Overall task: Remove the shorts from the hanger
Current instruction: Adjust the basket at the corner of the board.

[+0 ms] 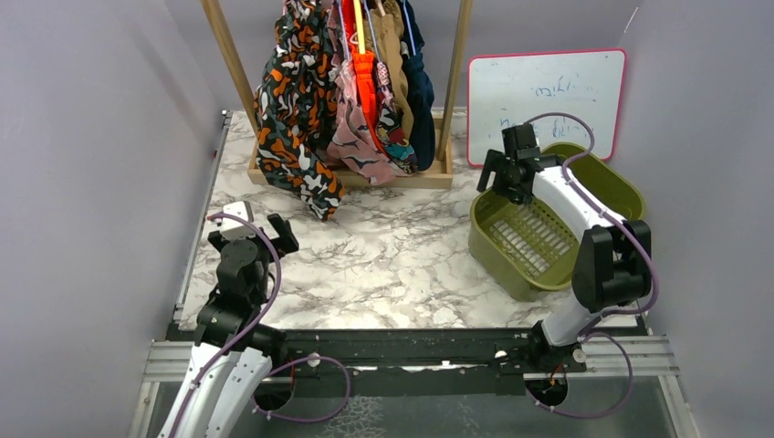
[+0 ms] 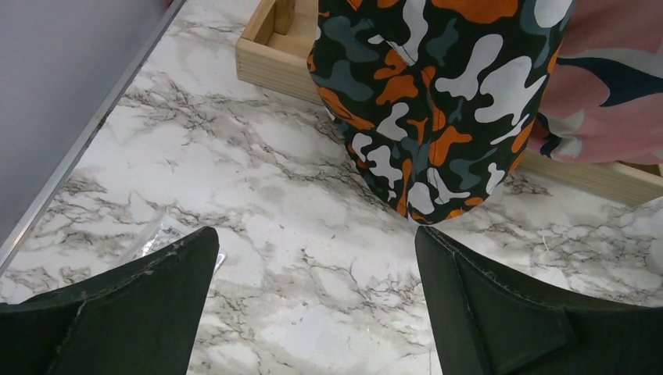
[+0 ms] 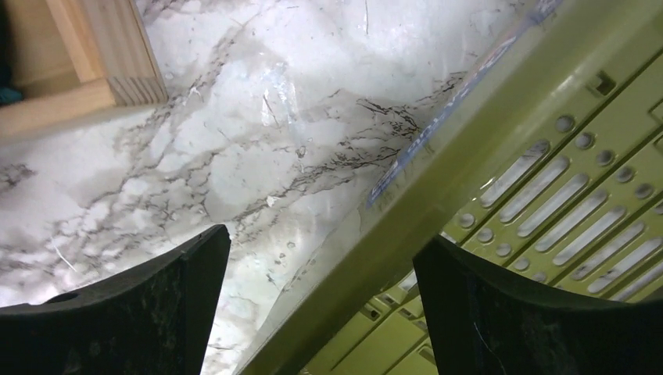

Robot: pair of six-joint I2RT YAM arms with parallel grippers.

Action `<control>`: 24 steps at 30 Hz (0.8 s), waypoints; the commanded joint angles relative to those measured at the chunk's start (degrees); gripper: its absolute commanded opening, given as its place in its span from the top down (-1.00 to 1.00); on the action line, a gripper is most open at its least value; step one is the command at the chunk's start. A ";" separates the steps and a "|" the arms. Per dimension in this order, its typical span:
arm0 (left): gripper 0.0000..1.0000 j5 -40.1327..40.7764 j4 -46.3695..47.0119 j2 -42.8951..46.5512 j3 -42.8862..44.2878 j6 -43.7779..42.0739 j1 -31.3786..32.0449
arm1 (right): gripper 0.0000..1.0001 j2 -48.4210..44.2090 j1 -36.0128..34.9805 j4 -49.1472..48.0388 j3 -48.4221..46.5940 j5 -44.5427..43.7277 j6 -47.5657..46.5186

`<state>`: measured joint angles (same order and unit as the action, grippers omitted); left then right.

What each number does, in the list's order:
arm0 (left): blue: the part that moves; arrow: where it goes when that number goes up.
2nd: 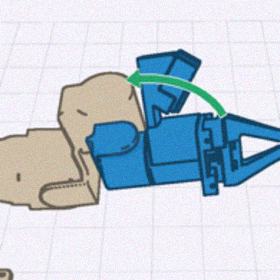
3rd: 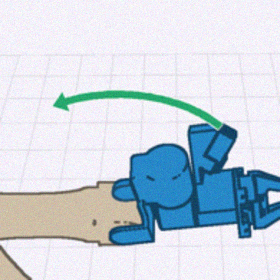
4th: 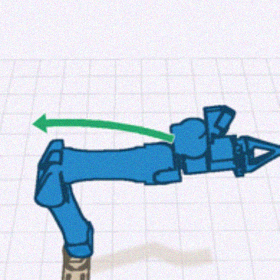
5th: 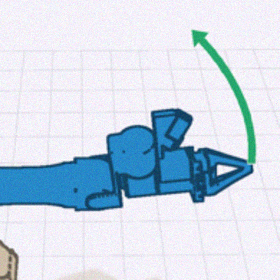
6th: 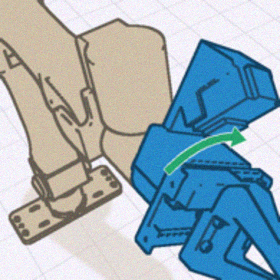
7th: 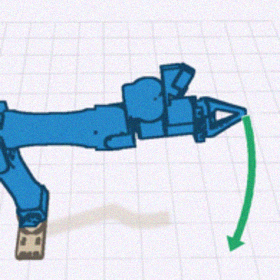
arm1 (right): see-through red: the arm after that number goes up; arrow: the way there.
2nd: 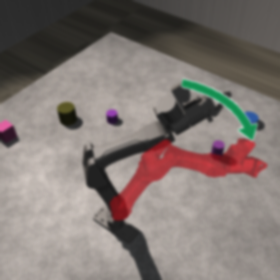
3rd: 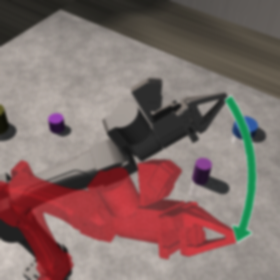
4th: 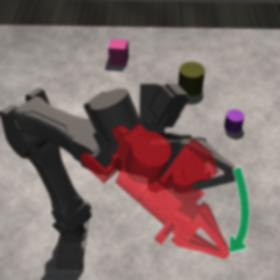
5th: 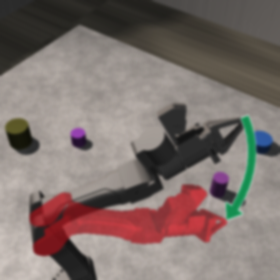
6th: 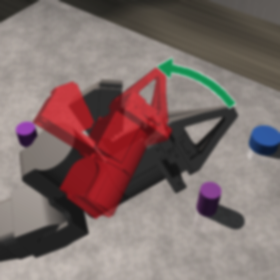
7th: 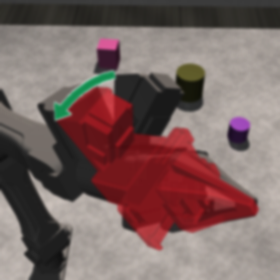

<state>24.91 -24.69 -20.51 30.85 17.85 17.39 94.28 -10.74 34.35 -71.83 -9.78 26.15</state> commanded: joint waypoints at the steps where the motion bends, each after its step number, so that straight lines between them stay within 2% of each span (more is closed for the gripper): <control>1: -0.98 -0.04 4.85 0.39 -1.17 0.49 0.35 | -0.63 -3.99 -0.44 -1.07 2.34 4.65 -10.41; 4: -0.98 -1.02 5.92 -0.75 -1.54 0.33 0.39 | -0.37 -6.72 -0.85 -1.95 5.02 9.21 -17.25; 8: -0.98 -2.40 6.68 -2.41 -1.74 0.13 0.42 | -0.11 -7.02 -0.94 0.80 5.81 10.39 -24.28; 13: -0.98 -4.09 7.46 -4.09 -1.72 -0.24 0.40 | 0.31 -7.36 -2.28 2.76 6.20 11.41 -26.57; 17: -0.98 -4.94 7.71 -4.69 -1.82 -0.47 0.43 | 0.36 -11.64 -3.58 2.48 9.02 9.88 -25.79; 22: -0.98 -5.32 7.76 -5.20 -1.77 -0.62 0.45 | 0.67 -18.69 -3.93 -1.38 12.34 6.77 -29.25; 24: -0.98 -5.56 7.80 -5.22 -1.68 -0.67 0.45 | 0.71 -21.27 -3.94 -5.47 15.25 6.09 -32.80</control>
<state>21.17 -19.03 -25.63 29.43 17.72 17.65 78.72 -14.68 34.94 -59.46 0.73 0.84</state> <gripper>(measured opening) 0.987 0.638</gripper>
